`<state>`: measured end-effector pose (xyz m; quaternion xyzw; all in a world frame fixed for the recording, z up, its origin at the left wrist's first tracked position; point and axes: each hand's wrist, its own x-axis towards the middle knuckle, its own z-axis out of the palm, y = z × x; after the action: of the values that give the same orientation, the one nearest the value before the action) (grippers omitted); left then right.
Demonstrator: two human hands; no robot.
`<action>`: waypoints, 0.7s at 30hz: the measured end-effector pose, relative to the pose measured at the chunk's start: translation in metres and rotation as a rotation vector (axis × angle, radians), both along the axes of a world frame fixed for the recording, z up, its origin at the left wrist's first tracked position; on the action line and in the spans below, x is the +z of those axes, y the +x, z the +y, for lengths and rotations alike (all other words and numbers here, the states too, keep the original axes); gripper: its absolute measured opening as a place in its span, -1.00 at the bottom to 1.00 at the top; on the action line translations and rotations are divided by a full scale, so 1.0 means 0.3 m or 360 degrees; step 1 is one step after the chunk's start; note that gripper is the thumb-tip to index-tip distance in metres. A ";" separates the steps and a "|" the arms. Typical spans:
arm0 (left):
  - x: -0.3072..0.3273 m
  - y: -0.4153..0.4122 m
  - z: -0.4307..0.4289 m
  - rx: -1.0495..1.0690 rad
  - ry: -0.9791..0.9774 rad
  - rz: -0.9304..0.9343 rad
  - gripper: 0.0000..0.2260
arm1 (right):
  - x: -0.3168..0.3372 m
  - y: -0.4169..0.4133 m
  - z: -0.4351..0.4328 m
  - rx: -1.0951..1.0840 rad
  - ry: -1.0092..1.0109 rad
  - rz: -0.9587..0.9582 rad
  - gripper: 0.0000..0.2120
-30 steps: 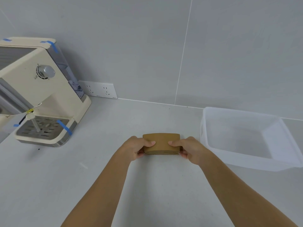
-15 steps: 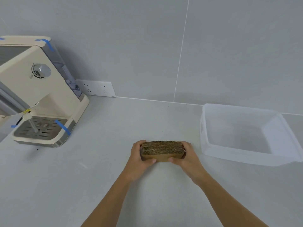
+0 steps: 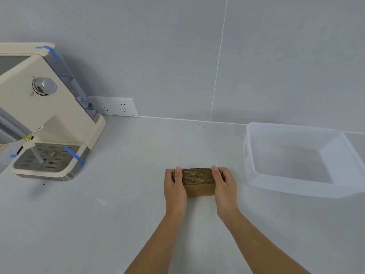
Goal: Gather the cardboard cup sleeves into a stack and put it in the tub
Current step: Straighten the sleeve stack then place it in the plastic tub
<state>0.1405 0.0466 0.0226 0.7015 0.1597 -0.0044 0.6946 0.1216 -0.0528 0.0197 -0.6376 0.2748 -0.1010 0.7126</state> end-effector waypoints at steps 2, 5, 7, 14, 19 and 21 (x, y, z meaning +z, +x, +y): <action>-0.004 0.010 -0.003 0.0021 -0.0048 -0.0023 -0.79 | 0.001 0.008 0.003 -0.0014 -0.0013 0.0002 -0.79; 0.001 0.025 -0.012 0.0066 -0.0121 0.0007 -0.82 | 0.013 0.027 0.010 -0.0086 0.0024 0.0050 -0.82; 0.013 0.030 -0.018 0.0118 -0.0160 0.0037 -0.83 | 0.029 0.038 0.010 -0.0098 0.0053 0.0095 -0.82; -0.034 -0.016 0.035 -0.0043 -0.0087 -0.0178 -0.83 | -0.026 -0.013 0.005 0.0067 -0.0162 -0.0072 -0.88; -0.034 0.012 0.022 -0.0005 -0.0159 -0.0037 -0.81 | -0.030 0.016 0.026 -0.0083 -0.0037 -0.0045 -0.85; -0.022 0.026 0.012 0.0038 -0.0152 -0.0012 -0.75 | -0.016 0.032 0.029 -0.0122 -0.0019 -0.0061 -0.74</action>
<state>0.1484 0.0502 0.0159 0.6657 0.1651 -0.0009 0.7278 0.1313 -0.0441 0.0149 -0.6288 0.2848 -0.1420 0.7095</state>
